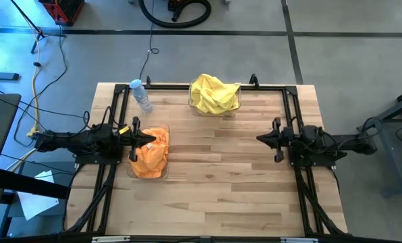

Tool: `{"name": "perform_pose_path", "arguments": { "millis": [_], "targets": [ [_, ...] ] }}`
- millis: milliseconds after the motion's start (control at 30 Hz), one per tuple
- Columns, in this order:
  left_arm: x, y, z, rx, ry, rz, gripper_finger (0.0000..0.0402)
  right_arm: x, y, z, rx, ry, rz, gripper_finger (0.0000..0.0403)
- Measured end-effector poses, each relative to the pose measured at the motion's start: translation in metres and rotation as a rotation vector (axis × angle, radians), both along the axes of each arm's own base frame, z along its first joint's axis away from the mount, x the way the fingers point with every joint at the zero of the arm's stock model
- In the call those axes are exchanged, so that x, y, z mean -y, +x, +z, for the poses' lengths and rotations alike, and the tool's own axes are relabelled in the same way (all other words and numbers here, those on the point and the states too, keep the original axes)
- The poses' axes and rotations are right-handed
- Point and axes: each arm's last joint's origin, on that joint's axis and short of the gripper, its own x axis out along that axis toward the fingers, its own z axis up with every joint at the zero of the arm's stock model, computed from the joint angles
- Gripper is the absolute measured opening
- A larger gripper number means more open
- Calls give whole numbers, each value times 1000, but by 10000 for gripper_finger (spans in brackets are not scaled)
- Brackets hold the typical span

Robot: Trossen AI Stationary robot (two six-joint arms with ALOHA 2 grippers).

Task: Sort microfiber towel by color & place in baskets
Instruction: Return to Home Position

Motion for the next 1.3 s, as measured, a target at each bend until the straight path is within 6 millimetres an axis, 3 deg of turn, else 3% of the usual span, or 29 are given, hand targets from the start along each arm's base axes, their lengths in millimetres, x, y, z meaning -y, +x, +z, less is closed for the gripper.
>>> {"name": "perform_pose_path", "arguments": {
  "millis": [367, 1300],
  "targets": [
    [0, 0, 0, 0, 0, 1, 0, 3, 0, -4, -44, 29, 66, 0],
    [0, 0, 0, 0, 0, 1, 0, 4, 1, -5, -51, -35, 44, 0]
  ]
}}
